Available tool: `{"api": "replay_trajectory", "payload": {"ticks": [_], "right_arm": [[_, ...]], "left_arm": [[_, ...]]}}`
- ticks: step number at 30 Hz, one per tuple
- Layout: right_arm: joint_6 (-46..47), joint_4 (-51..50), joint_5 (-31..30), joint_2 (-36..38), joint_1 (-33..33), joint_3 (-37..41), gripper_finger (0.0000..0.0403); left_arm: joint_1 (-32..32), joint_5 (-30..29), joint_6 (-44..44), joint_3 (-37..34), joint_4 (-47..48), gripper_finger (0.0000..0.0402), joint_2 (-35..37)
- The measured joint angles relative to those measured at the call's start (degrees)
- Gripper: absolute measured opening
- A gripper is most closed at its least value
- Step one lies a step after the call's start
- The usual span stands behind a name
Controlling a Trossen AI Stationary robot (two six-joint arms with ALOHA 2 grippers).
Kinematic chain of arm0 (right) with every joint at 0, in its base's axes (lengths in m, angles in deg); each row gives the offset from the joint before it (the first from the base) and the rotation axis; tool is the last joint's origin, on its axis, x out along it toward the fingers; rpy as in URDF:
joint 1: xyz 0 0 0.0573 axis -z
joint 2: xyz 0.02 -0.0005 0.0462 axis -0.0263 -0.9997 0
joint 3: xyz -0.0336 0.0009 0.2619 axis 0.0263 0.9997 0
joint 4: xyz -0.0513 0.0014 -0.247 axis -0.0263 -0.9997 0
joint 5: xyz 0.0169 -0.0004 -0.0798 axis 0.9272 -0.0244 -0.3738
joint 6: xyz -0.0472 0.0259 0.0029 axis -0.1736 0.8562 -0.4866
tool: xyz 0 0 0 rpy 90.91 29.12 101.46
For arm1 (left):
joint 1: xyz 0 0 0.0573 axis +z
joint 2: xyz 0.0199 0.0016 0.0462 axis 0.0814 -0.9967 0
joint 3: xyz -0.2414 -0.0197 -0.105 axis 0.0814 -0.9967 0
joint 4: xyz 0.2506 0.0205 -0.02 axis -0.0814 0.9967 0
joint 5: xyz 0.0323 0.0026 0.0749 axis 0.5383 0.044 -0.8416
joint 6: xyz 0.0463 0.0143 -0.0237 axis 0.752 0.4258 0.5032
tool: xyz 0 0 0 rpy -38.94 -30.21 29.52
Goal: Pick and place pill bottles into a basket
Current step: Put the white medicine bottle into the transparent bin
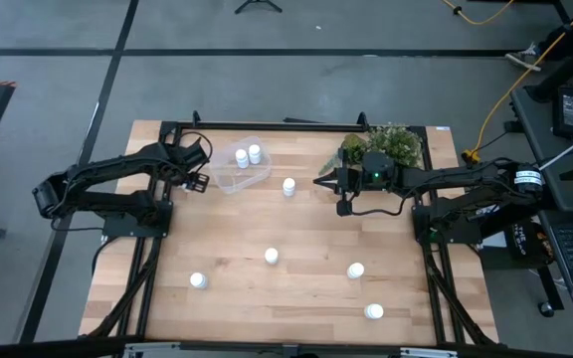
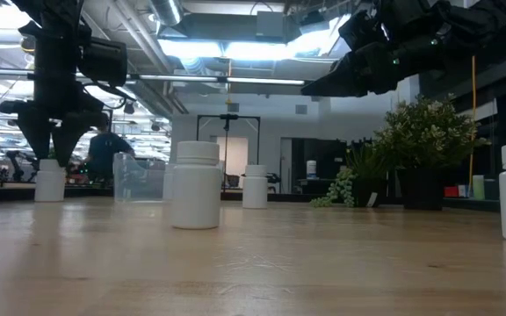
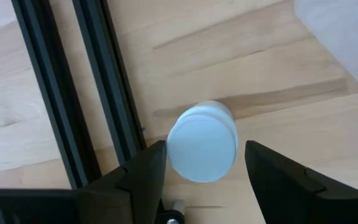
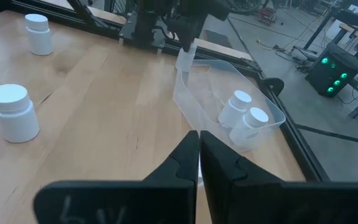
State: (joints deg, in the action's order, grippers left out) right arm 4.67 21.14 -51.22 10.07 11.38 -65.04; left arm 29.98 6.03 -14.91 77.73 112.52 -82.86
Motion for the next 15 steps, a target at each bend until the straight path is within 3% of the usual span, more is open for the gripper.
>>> {"api": "replay_trajectory", "payload": {"ticks": [15], "right_arm": [[-0.02, 0.9, 0.0, 0.0, 0.01, 0.0, 0.0019]], "left_arm": [[0.0, -0.07, 0.0, 0.0, -0.56, 0.0214, 0.0]]}}
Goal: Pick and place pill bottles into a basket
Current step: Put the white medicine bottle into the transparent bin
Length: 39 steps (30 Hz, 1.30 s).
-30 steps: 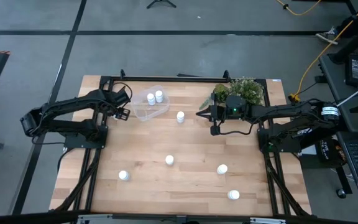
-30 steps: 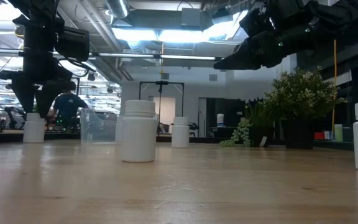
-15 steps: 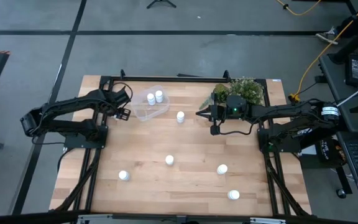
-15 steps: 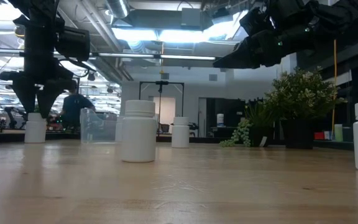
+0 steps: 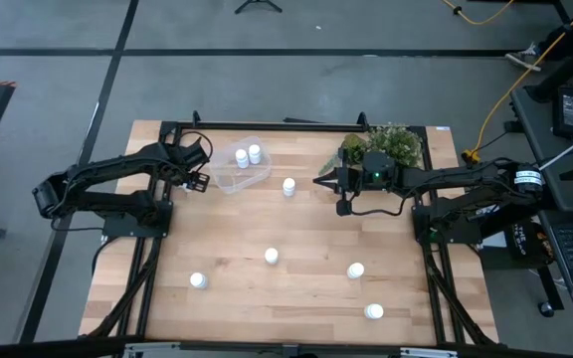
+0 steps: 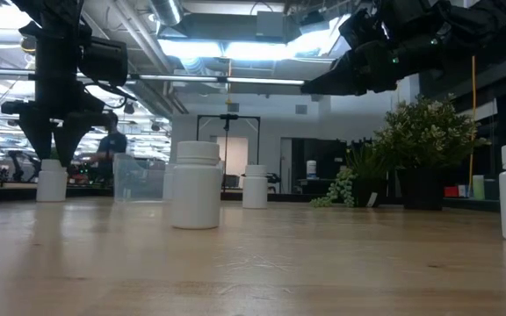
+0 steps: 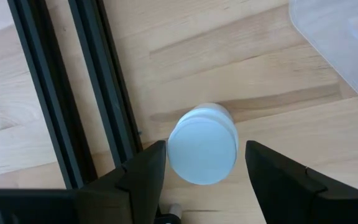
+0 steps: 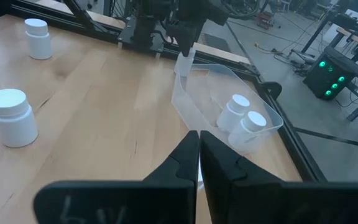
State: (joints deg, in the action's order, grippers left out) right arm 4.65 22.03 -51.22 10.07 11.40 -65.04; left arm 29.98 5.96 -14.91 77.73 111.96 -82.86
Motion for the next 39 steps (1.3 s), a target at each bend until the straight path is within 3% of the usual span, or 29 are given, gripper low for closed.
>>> {"api": "replay_trajectory", "payload": {"ticks": [25, 39], "right_arm": [[0.0, 0.85, 0.0, 0.0, -0.02, 0.0, 0.0019], [0.0, 1.66, 0.0, 0.0, -0.02, 0.0, 0.0019]], "left_arm": [[0.02, -1.59, -0.48, -1.03, -1.61, 0.0214, -0.65], [0.0, 1.57, 2.99, -4.02, -5.36, 0.0214, -2.08]]}}
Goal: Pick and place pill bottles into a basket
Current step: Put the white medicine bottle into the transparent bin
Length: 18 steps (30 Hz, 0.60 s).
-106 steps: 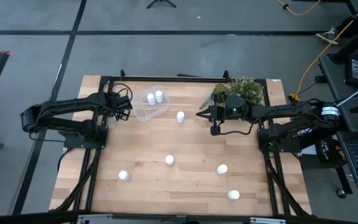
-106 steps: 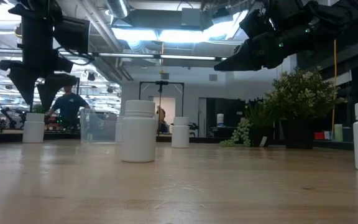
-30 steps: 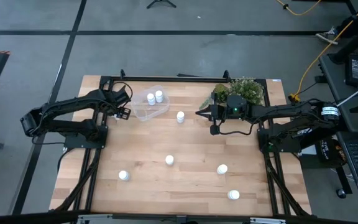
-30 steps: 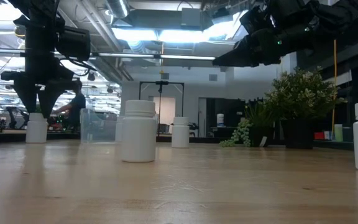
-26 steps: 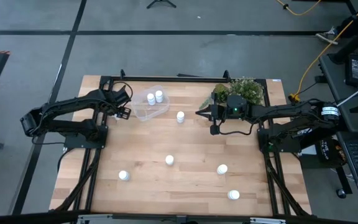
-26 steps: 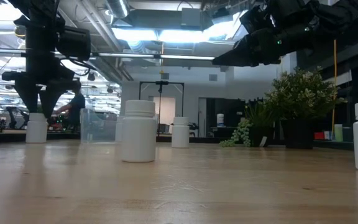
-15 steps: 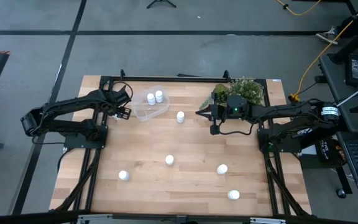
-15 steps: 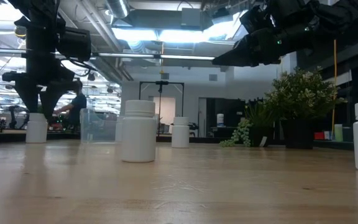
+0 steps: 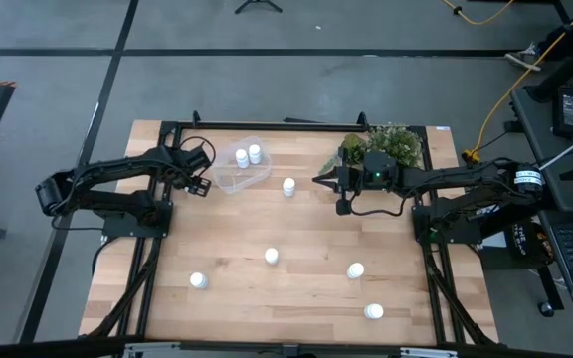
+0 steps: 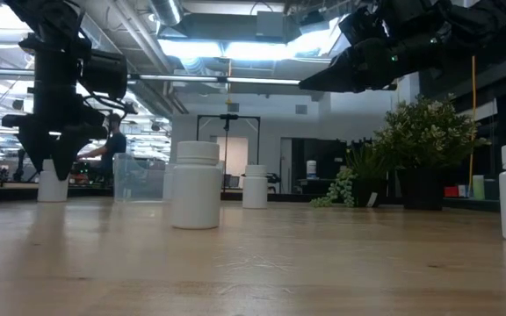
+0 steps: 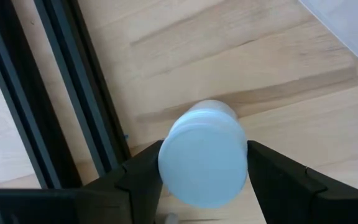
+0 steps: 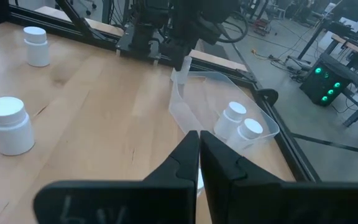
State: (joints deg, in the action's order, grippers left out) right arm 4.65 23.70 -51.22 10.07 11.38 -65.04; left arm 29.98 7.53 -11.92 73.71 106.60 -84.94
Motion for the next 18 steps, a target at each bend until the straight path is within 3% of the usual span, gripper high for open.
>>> {"api": "replay_trajectory", "payload": {"ticks": [6, 12, 18], "right_arm": [[0.0, 0.0, -0.01, 0.0, 0.01, 0.0, 0.0019], [0.0, 0.0, 0.0, 0.0, 0.02, 0.0, 0.0019], [0.0, 0.0, 0.0, 0.0, 0.01, 0.0, 0.0019]], "left_arm": [[0.0, 0.98, 0.54, 0.0, 0.0, 0.0208, 0.0], [-0.04, 2.8, 2.24, 0.13, -0.2, 0.0166, 0.26], [-0.06, 4.66, 4.12, 0.08, -0.34, 0.0166, 1.55]]}}
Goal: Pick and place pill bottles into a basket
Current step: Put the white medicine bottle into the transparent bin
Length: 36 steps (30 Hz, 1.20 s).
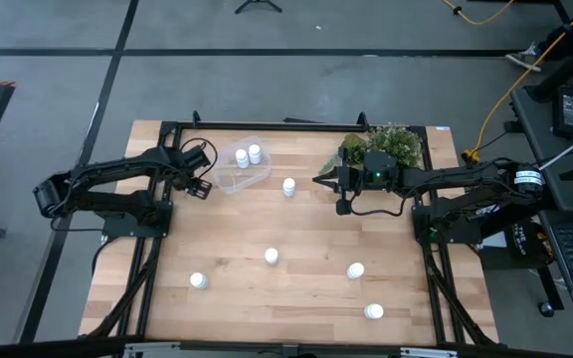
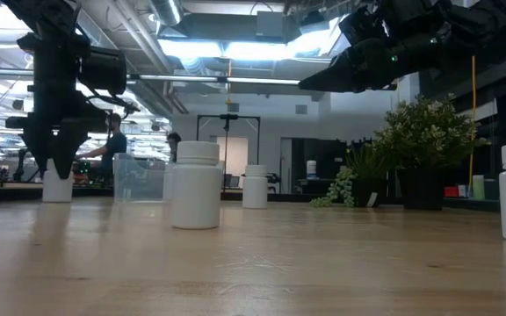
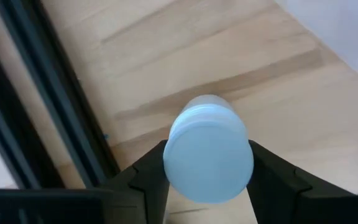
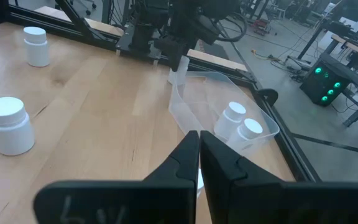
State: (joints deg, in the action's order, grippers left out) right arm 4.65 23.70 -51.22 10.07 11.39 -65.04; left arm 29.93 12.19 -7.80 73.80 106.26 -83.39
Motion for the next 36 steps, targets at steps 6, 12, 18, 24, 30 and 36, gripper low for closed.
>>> {"api": "replay_trajectory", "payload": {"ticks": [6, 12, 18, 24, 30, 36], "right_arm": [[0.0, 0.0, -0.02, 0.0, -0.01, 0.0, 0.0019], [0.0, -0.01, -0.01, 0.0, 0.01, 0.0, 0.0019], [0.0, -0.02, -0.02, 0.0, -0.01, 0.0, 0.0019], [0.0, -0.02, -0.02, 0.0, 0.01, 0.0, 0.0019], [0.0, -0.03, -0.02, 0.0, 0.0, 0.0, 0.0019], [0.79, -0.04, -0.02, 0.0, -0.01, 0.0, 0.0019]], "left_arm": [[0.01, 1.71, 1.32, 2.17, 0.19, 0.0165, 2.13], [-0.01, 2.39, 4.07, 6.2, 2.67, 0.0165, 4.56], [-0.01, 0.73, 5.42, 11.88, 8.49, 0.0165, 6.88], [-0.01, -1.28, 7.45, 15.87, 9.69, 0.0165, 9.34], [-0.01, -1.66, 11.05, 17.07, 9.49, 0.0165, 11.16], [-0.07, -1.7, 14.42, 17.07, 8.13, 0.0165, 11.34]]}}
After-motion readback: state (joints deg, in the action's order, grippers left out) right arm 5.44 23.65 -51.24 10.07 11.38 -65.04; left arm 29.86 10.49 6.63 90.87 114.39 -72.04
